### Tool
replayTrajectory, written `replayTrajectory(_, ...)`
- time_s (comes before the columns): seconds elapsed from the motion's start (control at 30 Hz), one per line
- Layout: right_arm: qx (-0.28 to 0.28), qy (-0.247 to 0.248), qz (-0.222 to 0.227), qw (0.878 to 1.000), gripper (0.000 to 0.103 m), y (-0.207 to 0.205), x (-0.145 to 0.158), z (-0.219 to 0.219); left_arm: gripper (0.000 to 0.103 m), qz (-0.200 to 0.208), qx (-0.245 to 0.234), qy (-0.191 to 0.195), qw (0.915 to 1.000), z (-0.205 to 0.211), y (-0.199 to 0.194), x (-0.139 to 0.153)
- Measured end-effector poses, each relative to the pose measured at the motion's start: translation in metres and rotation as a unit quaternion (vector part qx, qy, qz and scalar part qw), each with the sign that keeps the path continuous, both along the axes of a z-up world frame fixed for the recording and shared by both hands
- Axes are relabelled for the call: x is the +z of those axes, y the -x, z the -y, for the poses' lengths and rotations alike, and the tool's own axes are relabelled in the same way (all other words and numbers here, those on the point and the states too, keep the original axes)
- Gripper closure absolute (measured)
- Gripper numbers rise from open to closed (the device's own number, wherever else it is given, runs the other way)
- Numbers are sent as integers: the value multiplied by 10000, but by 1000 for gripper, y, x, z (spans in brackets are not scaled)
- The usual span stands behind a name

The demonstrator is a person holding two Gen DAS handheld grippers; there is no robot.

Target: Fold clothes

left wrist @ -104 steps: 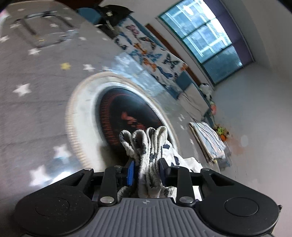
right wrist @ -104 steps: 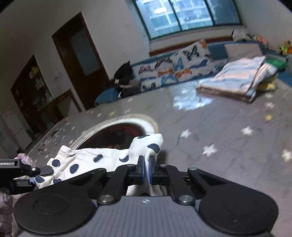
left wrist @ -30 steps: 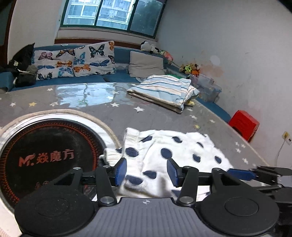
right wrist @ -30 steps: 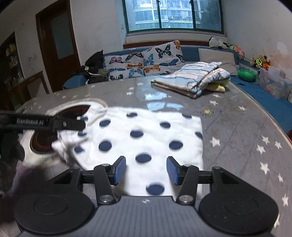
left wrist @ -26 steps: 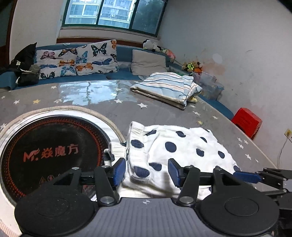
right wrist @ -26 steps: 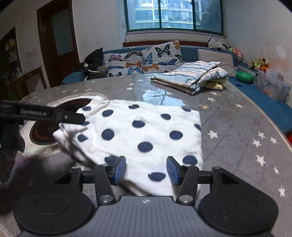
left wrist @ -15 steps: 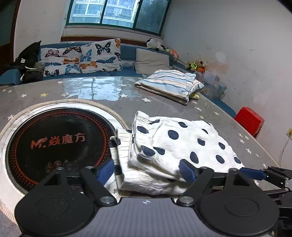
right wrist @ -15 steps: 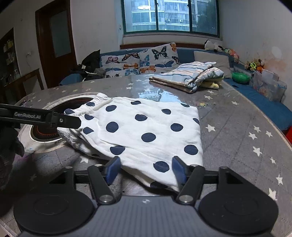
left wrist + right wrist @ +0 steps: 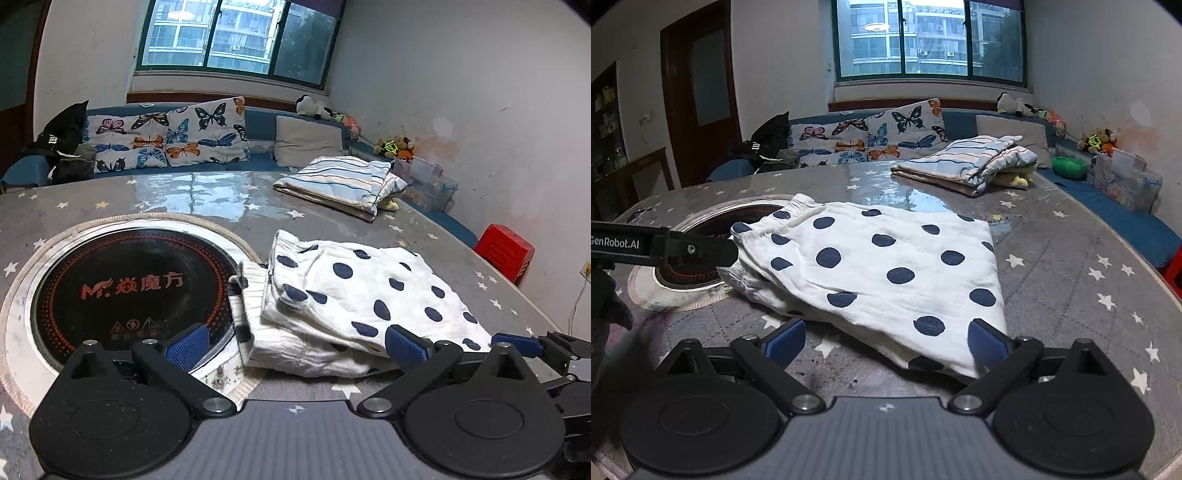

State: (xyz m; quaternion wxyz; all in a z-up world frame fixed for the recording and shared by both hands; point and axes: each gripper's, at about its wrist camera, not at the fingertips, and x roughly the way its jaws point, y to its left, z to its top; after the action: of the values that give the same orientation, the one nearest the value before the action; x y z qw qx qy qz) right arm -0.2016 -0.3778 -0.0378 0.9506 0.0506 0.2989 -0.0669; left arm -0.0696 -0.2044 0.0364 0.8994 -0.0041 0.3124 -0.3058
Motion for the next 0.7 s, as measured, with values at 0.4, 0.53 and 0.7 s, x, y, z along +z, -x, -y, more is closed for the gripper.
replayTrajectory(0.4, 13, 163, 82, 9998, 0, 11, 3, -11, 0, 334, 125, -122, 9993, -5, 24, 6)
replayTrajectory(0.53, 31, 0, 101, 9999, 0, 14, 2, -12, 0, 356, 239, -257, 9987, -6, 31, 10)
replayTrajectory(0.7, -46, -69, 132, 9999, 0, 18, 1, -15, 0, 379, 328, -359, 9981, -9, 39, 11)
